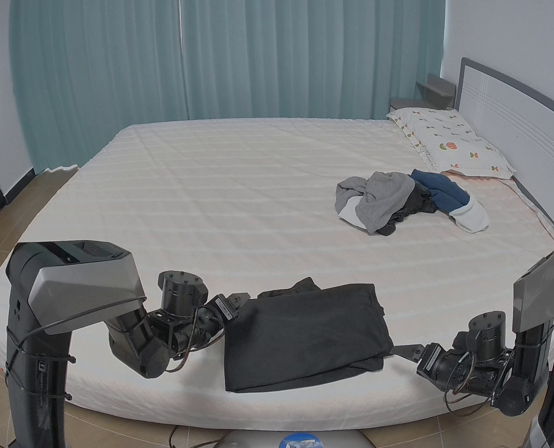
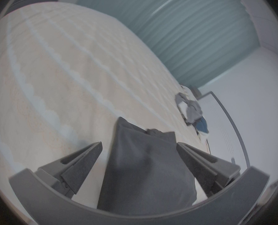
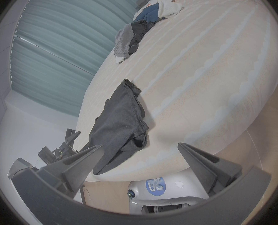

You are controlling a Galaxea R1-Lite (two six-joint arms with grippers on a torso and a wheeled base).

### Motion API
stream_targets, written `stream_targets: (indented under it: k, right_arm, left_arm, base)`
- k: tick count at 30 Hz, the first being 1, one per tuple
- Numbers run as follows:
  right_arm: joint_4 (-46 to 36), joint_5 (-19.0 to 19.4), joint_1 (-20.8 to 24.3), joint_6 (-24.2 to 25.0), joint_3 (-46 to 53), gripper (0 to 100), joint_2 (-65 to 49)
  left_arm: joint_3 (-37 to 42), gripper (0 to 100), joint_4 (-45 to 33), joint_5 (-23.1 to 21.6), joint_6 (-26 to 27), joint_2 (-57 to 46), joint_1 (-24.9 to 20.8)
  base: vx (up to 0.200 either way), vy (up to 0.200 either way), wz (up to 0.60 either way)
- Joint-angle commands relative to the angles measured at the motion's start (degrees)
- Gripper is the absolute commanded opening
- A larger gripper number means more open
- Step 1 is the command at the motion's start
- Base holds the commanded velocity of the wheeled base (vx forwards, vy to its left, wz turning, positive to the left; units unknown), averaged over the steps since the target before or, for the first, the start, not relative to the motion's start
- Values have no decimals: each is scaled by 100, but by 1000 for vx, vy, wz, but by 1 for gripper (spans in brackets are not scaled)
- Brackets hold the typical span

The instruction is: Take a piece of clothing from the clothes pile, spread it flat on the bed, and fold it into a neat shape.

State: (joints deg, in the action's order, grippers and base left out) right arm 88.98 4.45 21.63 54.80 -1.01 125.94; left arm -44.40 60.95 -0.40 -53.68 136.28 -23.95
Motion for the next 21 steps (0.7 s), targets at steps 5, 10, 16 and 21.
stream_targets:
  k: [5,10,16,21]
  right_arm:
    - [76,3,17,5,101,100,-17]
    - [76,-6,26,5,101,100,-17]
    - [76,-6,52,-4,101,100,-8]
    - [76,-6,61,-4,101,100,1]
  left_arm:
    - [959,100,813,-426,1061,127,-320]
    - [968,100,813,-346,1166,180,-364]
    - [986,100,822,-320,1166,189,-373]
    - [951,100,830,-311,1140,189,-364]
  base:
    - [0,0,0]
    - [0,0,0]
    - [0,0,0]
    - [0,0,0]
